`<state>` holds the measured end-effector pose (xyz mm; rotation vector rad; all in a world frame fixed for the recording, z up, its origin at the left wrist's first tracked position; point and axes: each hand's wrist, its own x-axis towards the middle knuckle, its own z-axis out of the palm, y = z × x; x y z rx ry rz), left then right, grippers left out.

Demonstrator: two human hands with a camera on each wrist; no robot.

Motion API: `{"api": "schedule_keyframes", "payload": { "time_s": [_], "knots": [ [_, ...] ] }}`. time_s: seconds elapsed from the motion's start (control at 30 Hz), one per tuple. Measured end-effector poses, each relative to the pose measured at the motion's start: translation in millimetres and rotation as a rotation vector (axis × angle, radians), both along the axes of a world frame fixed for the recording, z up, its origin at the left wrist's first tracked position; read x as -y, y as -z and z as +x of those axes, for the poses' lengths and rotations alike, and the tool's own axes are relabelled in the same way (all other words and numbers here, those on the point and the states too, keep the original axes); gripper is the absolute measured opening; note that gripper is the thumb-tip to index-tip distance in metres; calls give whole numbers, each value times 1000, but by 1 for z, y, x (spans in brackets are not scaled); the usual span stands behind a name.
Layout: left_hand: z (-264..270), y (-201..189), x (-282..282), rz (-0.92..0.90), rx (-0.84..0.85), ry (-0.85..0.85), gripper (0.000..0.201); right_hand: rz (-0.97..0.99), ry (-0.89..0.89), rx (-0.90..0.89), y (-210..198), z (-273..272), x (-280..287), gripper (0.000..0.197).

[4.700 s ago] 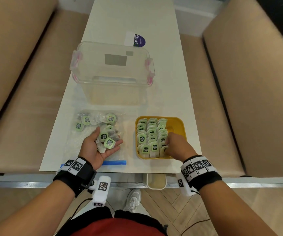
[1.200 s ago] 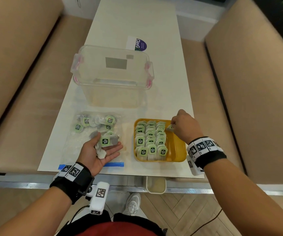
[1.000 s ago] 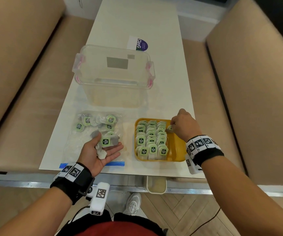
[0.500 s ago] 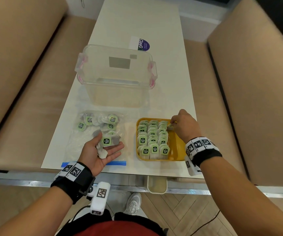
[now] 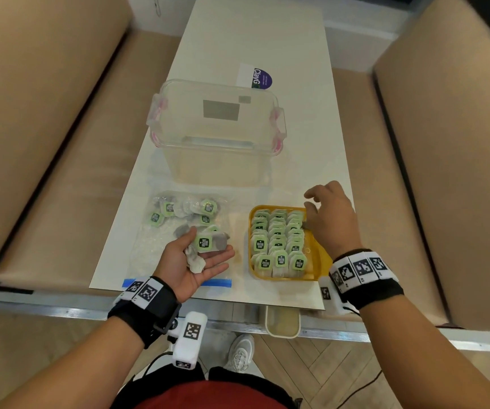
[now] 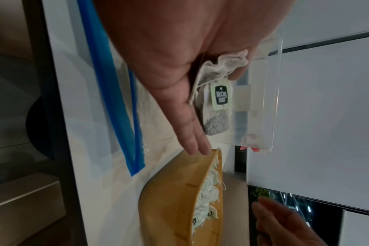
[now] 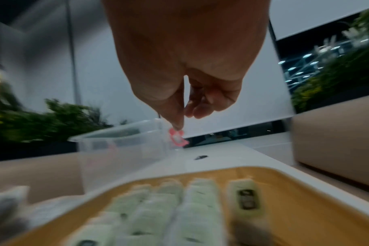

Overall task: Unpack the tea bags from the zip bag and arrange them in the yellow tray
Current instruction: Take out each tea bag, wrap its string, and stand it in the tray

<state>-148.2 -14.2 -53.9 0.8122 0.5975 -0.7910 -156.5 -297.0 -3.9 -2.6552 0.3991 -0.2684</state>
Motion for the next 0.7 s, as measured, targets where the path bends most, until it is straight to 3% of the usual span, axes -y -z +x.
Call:
{"api": "schedule_keyframes", "payload": {
  "time_s": [0.17,0.3,0.5,0.7],
  "knots": [
    [-1,-4,3,-27,-15,37,49,148,-425,-179,-10,-1,-60,21],
    [-2,-7,4,-61,-15,46,45,143,-622,-183,-4,1,-98,28],
    [-5,-9,2,-107,-6,37,50,-18,-737,-197,13,1,-128,40],
    [-5,-10,4,-124,2,50,52,-110,-752,-37,18,0,-131,8]
  ]
}}
